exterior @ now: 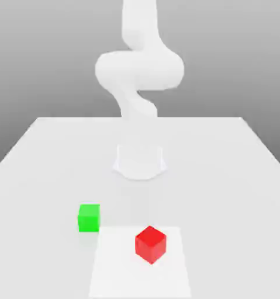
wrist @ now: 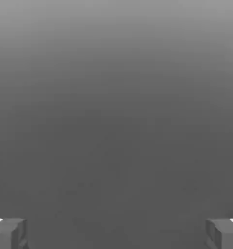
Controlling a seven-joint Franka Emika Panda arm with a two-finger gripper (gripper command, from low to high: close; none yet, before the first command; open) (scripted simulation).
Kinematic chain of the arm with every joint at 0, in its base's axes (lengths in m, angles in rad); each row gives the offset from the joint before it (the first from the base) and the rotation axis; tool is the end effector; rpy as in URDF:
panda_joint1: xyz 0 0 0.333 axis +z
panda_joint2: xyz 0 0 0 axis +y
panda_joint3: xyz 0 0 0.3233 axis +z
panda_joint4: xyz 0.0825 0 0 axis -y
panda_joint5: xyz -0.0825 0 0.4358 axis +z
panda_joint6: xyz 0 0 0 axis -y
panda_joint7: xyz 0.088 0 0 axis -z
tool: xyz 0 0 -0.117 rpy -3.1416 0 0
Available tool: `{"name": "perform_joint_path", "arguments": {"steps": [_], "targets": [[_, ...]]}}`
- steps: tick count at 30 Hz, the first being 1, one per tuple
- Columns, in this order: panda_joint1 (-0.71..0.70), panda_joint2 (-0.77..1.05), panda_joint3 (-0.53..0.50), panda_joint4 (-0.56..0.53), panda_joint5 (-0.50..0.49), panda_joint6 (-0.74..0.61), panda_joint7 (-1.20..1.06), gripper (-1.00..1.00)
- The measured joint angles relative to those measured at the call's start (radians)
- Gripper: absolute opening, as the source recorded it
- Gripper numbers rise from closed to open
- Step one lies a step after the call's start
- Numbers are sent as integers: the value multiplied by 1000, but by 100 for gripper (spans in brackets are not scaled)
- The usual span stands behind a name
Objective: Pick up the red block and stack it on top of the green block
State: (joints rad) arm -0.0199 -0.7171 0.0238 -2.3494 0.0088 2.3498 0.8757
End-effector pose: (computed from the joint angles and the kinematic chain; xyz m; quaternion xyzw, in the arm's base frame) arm 0.4330 0.0044 0.6561 -0.8480 0.3970 -0.3195 0.1455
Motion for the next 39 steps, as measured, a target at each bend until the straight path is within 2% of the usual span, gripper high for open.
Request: {"name": "perform_joint_path", "arguments": {"steps": [16, 20, 25, 26, 33, 39], "targets": [[-109, 594, 159, -341, 1, 352, 581, 0], [-102, 740, 159, -407, -27, 445, 719, 0], [-52, 922, 86, -391, -118, 594, 802, 0], [-36, 955, 68, -386, -132, 621, 812, -100], [-30, 961, 60, -385, -135, 629, 815, -100], [-52, 769, 109, -414, -32, 467, 739, -100]]}}
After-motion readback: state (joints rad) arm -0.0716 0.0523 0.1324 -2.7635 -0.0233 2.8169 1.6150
